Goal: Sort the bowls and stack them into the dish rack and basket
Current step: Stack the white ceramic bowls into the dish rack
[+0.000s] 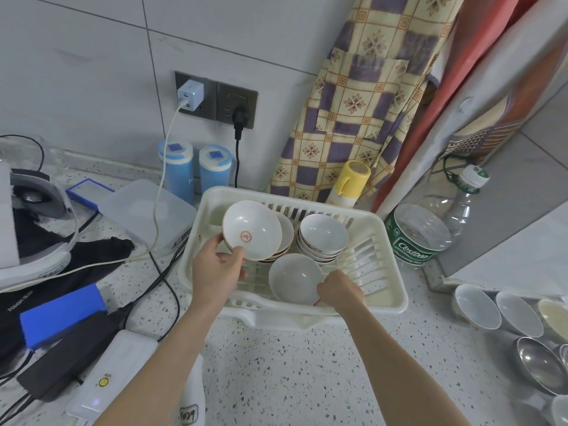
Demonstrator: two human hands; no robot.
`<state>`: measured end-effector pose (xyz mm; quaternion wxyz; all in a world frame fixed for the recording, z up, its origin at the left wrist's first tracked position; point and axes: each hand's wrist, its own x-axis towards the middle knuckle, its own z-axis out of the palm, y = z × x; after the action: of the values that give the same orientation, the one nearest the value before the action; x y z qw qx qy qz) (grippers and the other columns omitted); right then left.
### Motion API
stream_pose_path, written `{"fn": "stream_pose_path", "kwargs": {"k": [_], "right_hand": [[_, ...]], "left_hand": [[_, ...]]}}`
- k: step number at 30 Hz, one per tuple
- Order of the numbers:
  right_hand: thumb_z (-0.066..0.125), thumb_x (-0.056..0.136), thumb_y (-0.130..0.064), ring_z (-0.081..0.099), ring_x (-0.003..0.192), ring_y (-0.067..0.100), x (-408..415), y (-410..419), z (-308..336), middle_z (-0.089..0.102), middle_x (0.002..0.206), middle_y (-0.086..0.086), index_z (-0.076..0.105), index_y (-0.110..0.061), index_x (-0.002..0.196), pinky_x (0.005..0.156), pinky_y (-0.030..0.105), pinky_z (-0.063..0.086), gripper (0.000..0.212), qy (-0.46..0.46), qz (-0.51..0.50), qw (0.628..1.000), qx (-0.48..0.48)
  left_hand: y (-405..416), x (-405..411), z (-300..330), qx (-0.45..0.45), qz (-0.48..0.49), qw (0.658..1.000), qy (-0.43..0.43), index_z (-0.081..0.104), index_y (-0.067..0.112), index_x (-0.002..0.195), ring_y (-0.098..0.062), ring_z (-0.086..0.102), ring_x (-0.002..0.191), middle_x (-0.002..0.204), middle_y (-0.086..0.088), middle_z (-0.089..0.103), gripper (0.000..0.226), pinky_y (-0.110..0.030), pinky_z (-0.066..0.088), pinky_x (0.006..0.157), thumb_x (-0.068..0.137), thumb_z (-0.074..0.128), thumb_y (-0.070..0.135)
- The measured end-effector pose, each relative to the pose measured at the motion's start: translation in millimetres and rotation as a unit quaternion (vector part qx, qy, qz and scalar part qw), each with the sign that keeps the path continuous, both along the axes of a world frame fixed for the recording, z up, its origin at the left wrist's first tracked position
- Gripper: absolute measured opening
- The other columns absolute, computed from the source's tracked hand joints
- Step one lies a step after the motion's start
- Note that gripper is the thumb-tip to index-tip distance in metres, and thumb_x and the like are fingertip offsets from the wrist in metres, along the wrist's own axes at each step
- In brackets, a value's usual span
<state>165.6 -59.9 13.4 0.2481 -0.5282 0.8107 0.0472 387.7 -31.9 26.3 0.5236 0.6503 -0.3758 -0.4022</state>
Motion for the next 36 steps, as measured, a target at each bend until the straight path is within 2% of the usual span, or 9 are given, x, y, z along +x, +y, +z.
{"fn": "stream_pose_path", "kwargs": {"k": [5,10,18,22,24,26,29,32,36], "right_hand": [[0.052,0.079,-0.017,0.049,0.059,0.016,-1.6,-1.0,-2.2,0.054,0.066,-0.003,0.045,-0.018,0.069,0.056,0.025,0.034,0.013,0.0,-0.001,1.0,0.006],[0.05,0.079,-0.019,0.054,0.066,0.019,-0.7,-1.5,-3.5,0.055,0.071,-0.002,0.052,-0.017,0.078,0.061,0.026,0.037,0.003,-0.001,0.011,1.0,0.008],[0.047,0.091,-0.028,0.061,0.072,0.02,0.8,-1.0,-8.4,0.058,0.067,-0.005,0.063,-0.017,0.092,0.06,0.024,0.041,0.018,0.032,-0.011,0.999,-0.004],[0.045,0.096,-0.043,0.065,0.088,0.021,3.1,0.6,-9.1,0.069,0.09,-0.002,0.063,-0.018,0.107,0.07,0.027,0.046,0.033,0.054,0.008,0.999,0.0],[0.041,0.097,-0.048,0.065,0.097,0.022,3.9,2.0,-9.5,0.069,0.103,0.0,0.06,-0.018,0.111,0.076,0.03,0.048,0.039,0.053,0.012,0.998,-0.006],[0.04,0.094,-0.05,0.064,0.095,0.022,2.0,3.5,-9.2,0.069,0.1,-0.001,0.061,-0.017,0.109,0.073,0.029,0.046,0.041,0.031,0.007,0.999,-0.014],[0.054,0.08,-0.051,0.061,0.086,0.018,-5.8,3.3,-6.7,0.064,0.087,-0.007,0.06,-0.019,0.101,0.068,0.027,0.041,0.038,-0.029,0.03,0.999,0.02],[0.069,0.07,-0.049,0.059,0.1,0.02,-11.9,1.3,-5.0,0.059,0.103,-0.004,0.055,-0.02,0.11,0.084,0.033,0.044,0.051,-0.051,0.062,0.995,0.064],[0.068,0.074,-0.053,0.058,0.108,0.02,-9.9,2.5,-7.1,0.059,0.116,-0.003,0.048,-0.021,0.123,0.086,0.032,0.043,0.062,-0.011,0.083,0.995,0.055]], "left_hand": [[0.5,0.0,-0.4,0.001,-0.004,1.0,0.0,0.058,0.024,0.125,-0.007,0.063,0.042,0.07,0.001,0.074,0.038,-0.007,0.043,0.044,0.088,0.06,0.017],[-0.1,0.6,-1.1,0.002,-0.009,1.0,-0.008,0.059,0.023,0.125,-0.008,0.063,0.042,0.072,0.0,0.074,0.037,-0.008,0.044,0.045,0.087,0.06,0.019],[-0.4,1.0,-1.0,0.026,-0.05,0.998,-0.02,0.061,0.021,0.125,-0.009,0.064,0.044,0.07,0.008,0.075,0.038,-0.015,0.045,0.05,0.088,0.06,0.02],[0.2,2.8,0.9,0.044,-0.077,0.996,-0.021,0.061,0.022,0.126,-0.007,0.061,0.043,0.07,0.006,0.076,0.037,-0.022,0.045,0.057,0.088,0.06,0.021],[0.1,3.9,2.7,0.058,-0.09,0.994,-0.017,0.061,0.022,0.123,-0.005,0.059,0.042,0.07,0.004,0.076,0.034,-0.02,0.045,0.052,0.089,0.058,0.02],[0.1,4.9,4.3,0.063,-0.1,0.993,0.0,0.063,0.02,0.119,-0.002,0.057,0.04,0.07,0.001,0.076,0.03,-0.015,0.045,0.042,0.09,0.057,0.016],[-0.4,6.7,6.9,0.074,-0.114,0.991,0.017,0.064,0.02,0.113,-0.001,0.056,0.04,0.07,-0.002,0.077,0.025,-0.014,0.044,0.04,0.089,0.056,0.014],[-1.2,8.0,8.8,0.091,-0.136,0.987,-0.007,0.064,0.024,0.108,-0.003,0.051,0.039,0.071,0.0,0.077,0.023,-0.016,0.043,0.044,0.088,0.054,0.018],[-2.6,10.1,10.5,0.108,-0.162,0.981,-0.019,0.064,0.024,0.105,-0.004,0.046,0.037,0.073,-0.001,0.077,0.021,-0.015,0.041,0.043,0.087,0.053,0.019]]}}
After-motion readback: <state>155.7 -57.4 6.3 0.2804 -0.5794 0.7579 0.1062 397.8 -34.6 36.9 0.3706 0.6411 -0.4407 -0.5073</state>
